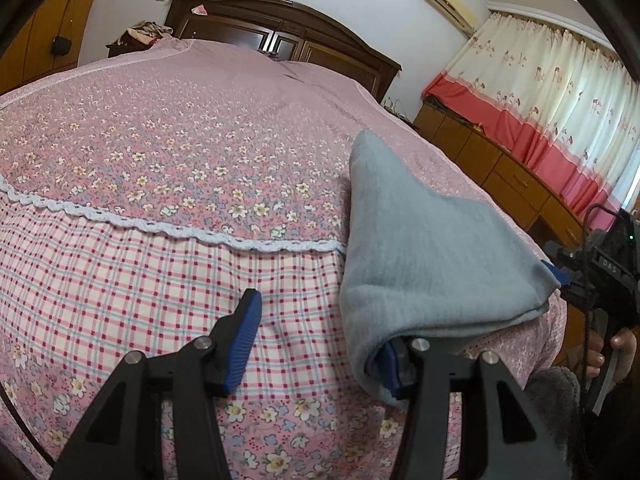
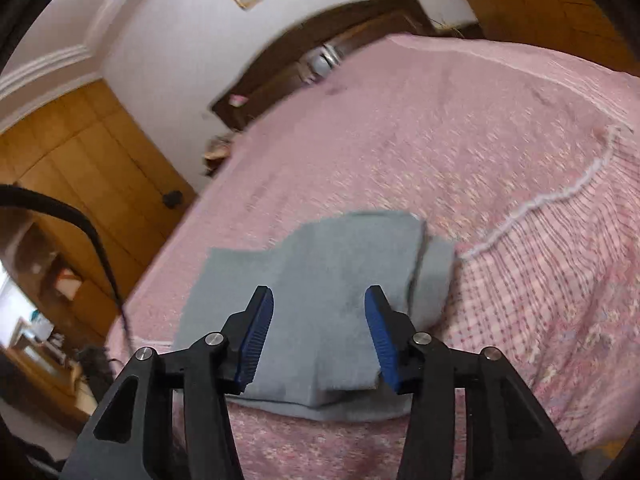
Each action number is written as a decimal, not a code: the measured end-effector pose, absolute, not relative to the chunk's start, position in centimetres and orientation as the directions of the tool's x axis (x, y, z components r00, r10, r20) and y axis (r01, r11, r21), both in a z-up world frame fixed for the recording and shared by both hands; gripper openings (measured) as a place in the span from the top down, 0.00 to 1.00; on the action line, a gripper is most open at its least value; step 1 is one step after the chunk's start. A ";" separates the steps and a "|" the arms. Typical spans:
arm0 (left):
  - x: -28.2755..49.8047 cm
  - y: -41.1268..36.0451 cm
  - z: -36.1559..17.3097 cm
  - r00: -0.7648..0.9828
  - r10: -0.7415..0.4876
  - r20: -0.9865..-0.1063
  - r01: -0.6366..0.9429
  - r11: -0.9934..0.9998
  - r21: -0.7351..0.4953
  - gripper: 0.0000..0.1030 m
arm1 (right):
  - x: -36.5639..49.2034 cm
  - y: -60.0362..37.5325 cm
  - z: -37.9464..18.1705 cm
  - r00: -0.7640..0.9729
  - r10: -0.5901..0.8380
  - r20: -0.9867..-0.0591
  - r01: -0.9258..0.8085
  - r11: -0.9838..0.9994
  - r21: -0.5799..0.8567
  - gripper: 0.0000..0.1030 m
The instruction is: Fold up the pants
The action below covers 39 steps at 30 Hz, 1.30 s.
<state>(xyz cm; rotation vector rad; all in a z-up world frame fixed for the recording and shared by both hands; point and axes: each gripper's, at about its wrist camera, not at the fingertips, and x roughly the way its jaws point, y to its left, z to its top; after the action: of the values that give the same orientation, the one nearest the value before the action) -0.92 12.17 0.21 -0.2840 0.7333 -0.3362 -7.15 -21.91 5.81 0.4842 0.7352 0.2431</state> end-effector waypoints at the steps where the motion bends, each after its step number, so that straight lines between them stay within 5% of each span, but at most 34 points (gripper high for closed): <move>1: -0.9 12.2 0.2 0.693 -0.396 -0.602 0.202 0.909 -0.366 0.47 | -7.6 -22.1 5.9 0.738 0.350 -0.576 -0.027 0.869 0.494 0.53; 5: -0.9 12.0 0.0 0.693 -0.397 -0.601 0.205 0.909 -0.364 0.47 | -10.3 -23.2 6.1 0.829 0.269 -0.491 -0.004 0.879 0.476 0.43; 13: -0.9 11.9 -0.1 0.690 -0.400 -0.603 0.211 0.908 -0.361 0.46 | -8.4 -20.1 5.2 0.731 0.369 -0.575 -0.123 0.899 0.421 0.43; 24: -1.0 11.6 -0.3 0.691 -0.398 -0.603 0.213 0.910 -0.356 0.46 | -10.8 -20.7 4.4 0.722 0.434 -0.539 -0.140 0.855 0.500 0.43; 26: -1.0 11.6 -0.3 0.692 -0.397 -0.603 0.212 0.910 -0.356 0.46 | -11.6 -20.5 4.7 0.744 0.414 -0.524 -0.156 0.871 0.466 0.48; 31: -1.0 11.6 -0.3 0.691 -0.399 -0.603 0.214 0.909 -0.357 0.46 | -12.1 -21.4 5.7 0.764 0.443 -0.470 -0.188 0.849 0.494 0.94; 39: -0.7 10.9 -0.2 0.693 -0.358 -0.626 0.209 0.931 -0.300 0.45 | -11.9 -24.9 5.6 0.753 0.494 -0.435 -0.077 0.722 0.688 0.97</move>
<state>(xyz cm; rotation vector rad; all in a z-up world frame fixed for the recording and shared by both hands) -0.68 10.94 -0.21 -0.2127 0.7410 -0.3193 -11.88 -24.91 5.58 0.6999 0.6507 0.3409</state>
